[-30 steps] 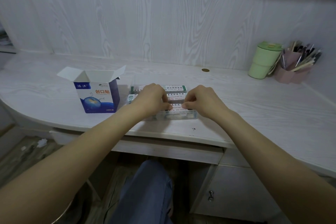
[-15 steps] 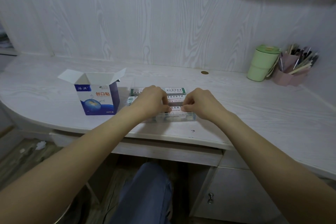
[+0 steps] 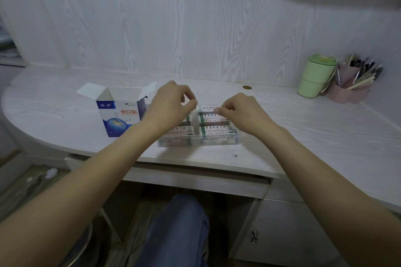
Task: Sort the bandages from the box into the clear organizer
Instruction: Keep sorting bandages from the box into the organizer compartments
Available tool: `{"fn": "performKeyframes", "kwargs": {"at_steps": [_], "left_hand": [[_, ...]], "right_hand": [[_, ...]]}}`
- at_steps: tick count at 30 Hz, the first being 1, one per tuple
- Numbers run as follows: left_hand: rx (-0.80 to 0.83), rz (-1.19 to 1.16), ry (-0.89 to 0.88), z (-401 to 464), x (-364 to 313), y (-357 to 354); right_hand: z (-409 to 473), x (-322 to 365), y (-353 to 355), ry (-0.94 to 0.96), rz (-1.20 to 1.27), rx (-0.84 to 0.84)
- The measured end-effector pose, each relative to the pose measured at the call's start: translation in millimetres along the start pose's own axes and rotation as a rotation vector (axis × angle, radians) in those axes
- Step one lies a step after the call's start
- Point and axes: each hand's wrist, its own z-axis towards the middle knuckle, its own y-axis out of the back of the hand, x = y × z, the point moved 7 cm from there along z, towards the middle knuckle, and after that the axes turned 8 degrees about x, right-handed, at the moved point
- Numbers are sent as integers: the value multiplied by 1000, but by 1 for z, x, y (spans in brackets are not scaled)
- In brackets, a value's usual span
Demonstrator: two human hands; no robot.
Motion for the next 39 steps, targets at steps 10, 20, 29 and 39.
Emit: {"fn": "performKeyframes", "kwargs": {"at_steps": [10, 20, 29, 39], "left_hand": [[-18, 341, 145, -29, 88, 79], [168, 214, 131, -39, 148, 82], [-235, 184, -250, -68, 126, 100], [-295, 207, -286, -83, 116, 103]], "right_hand": [[34, 106, -47, 256, 146, 77], [70, 132, -89, 79, 459, 220], [52, 121, -77, 254, 754, 16], [37, 132, -68, 424, 511, 6]]}}
